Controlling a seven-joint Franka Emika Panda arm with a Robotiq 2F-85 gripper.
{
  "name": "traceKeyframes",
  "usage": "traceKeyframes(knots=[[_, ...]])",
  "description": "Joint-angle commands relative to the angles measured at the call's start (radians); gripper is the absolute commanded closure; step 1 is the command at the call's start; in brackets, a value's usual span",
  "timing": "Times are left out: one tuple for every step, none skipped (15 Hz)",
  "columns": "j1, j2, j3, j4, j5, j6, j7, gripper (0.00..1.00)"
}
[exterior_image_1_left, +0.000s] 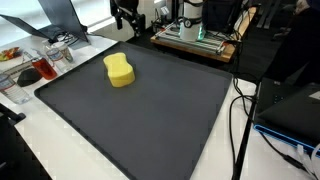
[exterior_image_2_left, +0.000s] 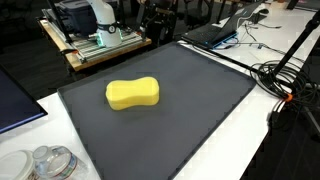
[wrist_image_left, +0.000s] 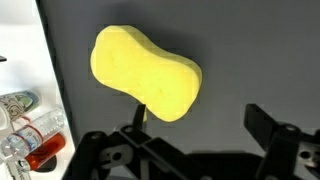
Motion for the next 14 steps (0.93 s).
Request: traceKeyframes(knots=[[0.034, 0.027, 0.007, -0.014, -0.094, 0.025, 0.022, 0.0], [0.042, 0.027, 0.008, -0.028, -0.123, 0.036, 0.022, 0.0], [0.049, 0.028, 0.009, -0.041, -0.147, 0.048, 0.015, 0.0], [0.053, 0.022, 0.009, -0.06, -0.159, 0.064, -0.006, 0.0], [0.055, 0.013, 0.008, -0.08, -0.178, 0.087, -0.015, 0.0], [0.057, 0.005, 0.008, -0.1, -0.187, 0.109, -0.035, 0.0], [0.058, -0.004, 0.007, -0.126, -0.214, 0.143, -0.048, 0.0], [0.057, -0.009, 0.007, -0.147, -0.231, 0.174, -0.065, 0.0], [0.054, -0.013, 0.006, -0.169, -0.24, 0.203, -0.086, 0.0], [0.05, -0.018, 0.004, -0.19, -0.229, 0.226, -0.114, 0.0], [0.043, -0.026, -0.001, -0.213, -0.204, 0.252, -0.144, 0.0], [0.037, -0.033, -0.005, -0.231, -0.184, 0.273, -0.174, 0.0], [0.029, -0.042, -0.012, -0.249, -0.156, 0.29, -0.209, 0.0], [0.019, -0.053, -0.022, -0.265, -0.135, 0.306, -0.238, 0.0]])
